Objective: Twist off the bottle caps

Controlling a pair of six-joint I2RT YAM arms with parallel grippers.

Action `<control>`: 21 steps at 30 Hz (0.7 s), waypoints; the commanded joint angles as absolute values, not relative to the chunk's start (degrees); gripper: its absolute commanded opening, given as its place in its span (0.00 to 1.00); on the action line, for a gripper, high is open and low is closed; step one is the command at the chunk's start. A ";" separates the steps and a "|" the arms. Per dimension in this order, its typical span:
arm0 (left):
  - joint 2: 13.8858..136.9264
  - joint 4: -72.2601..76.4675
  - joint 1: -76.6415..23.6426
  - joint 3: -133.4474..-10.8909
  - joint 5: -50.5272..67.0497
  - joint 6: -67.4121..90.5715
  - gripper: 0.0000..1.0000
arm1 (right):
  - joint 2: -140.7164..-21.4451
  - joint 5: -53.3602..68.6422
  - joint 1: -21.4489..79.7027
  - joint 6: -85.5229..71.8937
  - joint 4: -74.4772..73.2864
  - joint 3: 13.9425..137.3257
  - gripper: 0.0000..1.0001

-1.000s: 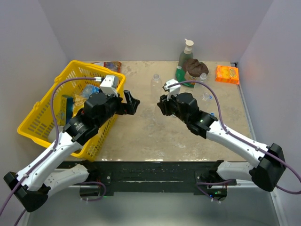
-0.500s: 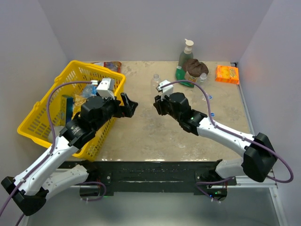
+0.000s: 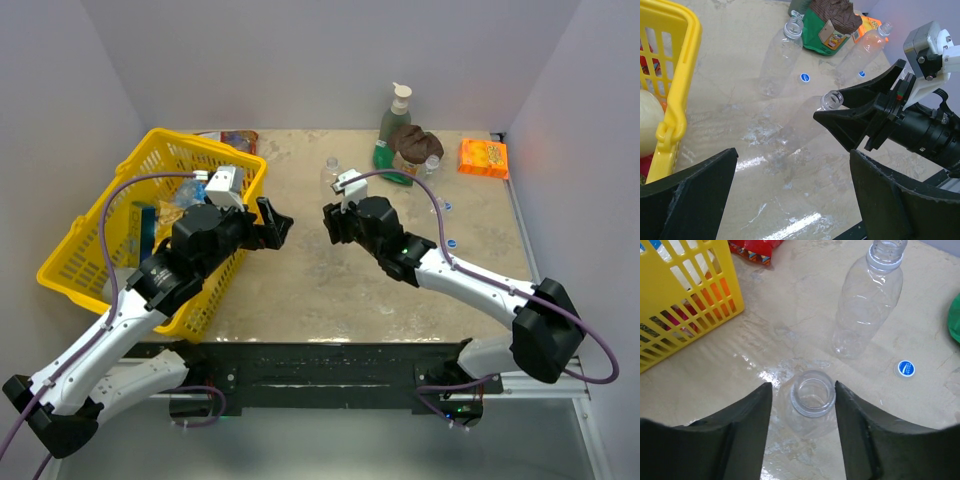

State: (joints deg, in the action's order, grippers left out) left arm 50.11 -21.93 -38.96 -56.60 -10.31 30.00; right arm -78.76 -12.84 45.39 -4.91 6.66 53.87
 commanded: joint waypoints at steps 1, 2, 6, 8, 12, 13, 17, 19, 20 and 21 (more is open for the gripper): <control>50.01 -20.39 -38.58 -56.60 -10.90 30.50 1.00 | -78.13 -15.64 45.70 -5.36 6.86 54.14 0.60; 50.10 -20.39 -38.58 -56.60 -10.55 30.59 1.00 | -78.05 -15.64 45.70 -5.45 6.86 54.31 0.63; 50.10 -20.30 -38.58 -56.51 -10.28 30.76 1.00 | -78.40 -15.29 45.70 -5.71 6.68 54.76 0.75; 49.92 -20.39 -38.58 -56.34 -10.28 30.76 1.00 | -78.66 -15.21 45.70 -5.63 6.59 55.02 0.76; 49.83 -20.48 -38.58 -56.34 -10.20 30.76 1.00 | -79.01 -14.94 45.70 -5.71 6.24 55.28 0.82; 49.83 -20.48 -38.58 -56.25 -10.20 30.85 1.00 | -79.01 -15.03 45.70 -5.71 6.24 55.37 0.83; 49.83 -20.48 -38.58 -56.25 -10.11 30.76 1.00 | -79.02 -15.99 45.70 -5.80 5.72 56.07 0.93; 49.92 -20.48 -38.58 -56.16 -10.11 30.76 1.00 | -78.84 -16.26 45.62 -5.80 5.10 56.69 0.97; 49.83 -20.39 -38.58 -56.16 -10.11 30.50 1.00 | -78.49 -16.52 45.70 -5.80 4.49 57.30 0.98; 49.75 -20.22 -38.58 -56.08 -10.02 30.24 1.00 | -78.14 -16.78 45.70 -5.89 4.31 57.57 0.99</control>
State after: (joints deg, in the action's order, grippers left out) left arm 50.13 -21.96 -38.96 -56.36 -10.26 30.02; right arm -78.76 -14.37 45.39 -5.41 4.49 54.08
